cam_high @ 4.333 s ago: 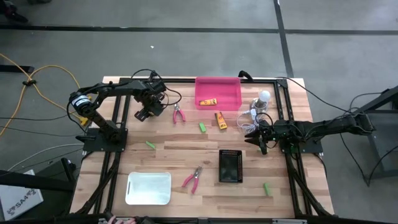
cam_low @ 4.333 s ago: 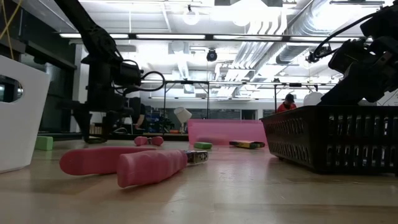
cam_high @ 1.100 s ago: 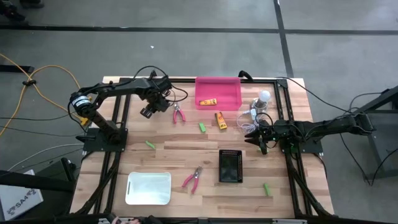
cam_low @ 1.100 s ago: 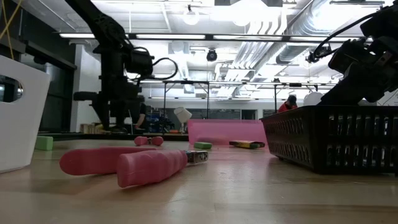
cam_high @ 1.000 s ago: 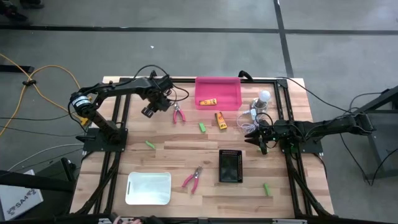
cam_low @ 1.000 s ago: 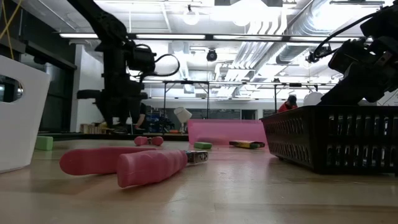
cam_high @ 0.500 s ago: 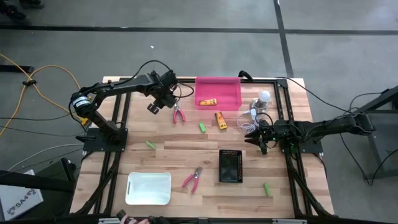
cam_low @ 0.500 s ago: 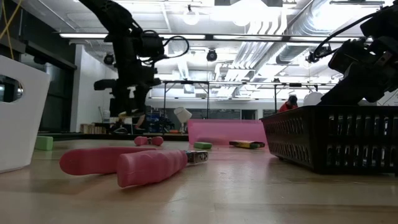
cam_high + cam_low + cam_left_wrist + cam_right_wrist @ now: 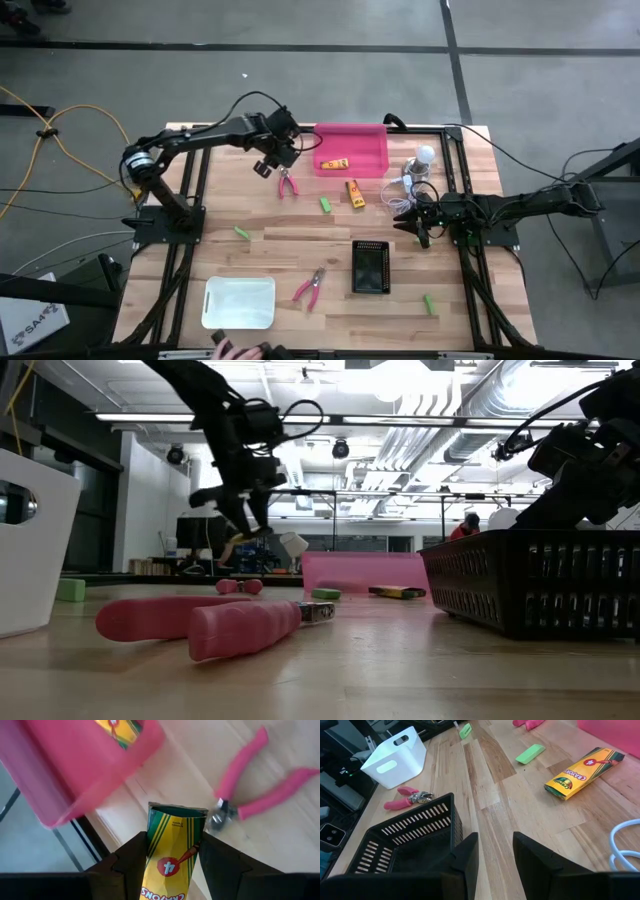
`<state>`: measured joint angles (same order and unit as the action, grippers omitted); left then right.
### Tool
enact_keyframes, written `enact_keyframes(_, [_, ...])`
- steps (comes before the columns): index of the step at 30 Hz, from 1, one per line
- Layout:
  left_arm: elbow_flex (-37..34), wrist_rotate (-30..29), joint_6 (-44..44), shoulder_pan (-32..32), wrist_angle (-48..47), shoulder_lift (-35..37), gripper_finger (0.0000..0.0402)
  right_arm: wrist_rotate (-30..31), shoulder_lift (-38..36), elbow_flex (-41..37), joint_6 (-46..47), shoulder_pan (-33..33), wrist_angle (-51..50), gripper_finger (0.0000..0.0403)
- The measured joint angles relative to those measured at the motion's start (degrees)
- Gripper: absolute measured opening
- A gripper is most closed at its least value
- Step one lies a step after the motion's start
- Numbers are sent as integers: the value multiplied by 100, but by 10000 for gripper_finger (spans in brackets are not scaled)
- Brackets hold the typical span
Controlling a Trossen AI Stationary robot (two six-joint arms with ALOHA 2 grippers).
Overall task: Pick & Place School Supplies
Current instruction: Put the yellow crayon box into the pink bin
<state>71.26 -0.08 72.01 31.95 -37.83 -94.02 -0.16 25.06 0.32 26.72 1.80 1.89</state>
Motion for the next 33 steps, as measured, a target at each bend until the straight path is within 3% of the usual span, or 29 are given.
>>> enact_keyframes(18, [2377,157,1108,-376,43,-2009,162,0,0,0,2,0,-2,110])
enact_keyframes(25, [2819,265,1409,-472,175,-2457,162,0,2,0,0,2,-2,110])
enact_keyframes(33, [2854,599,1561,-428,675,-2635,162,0,1,0,2,1,-2,110])
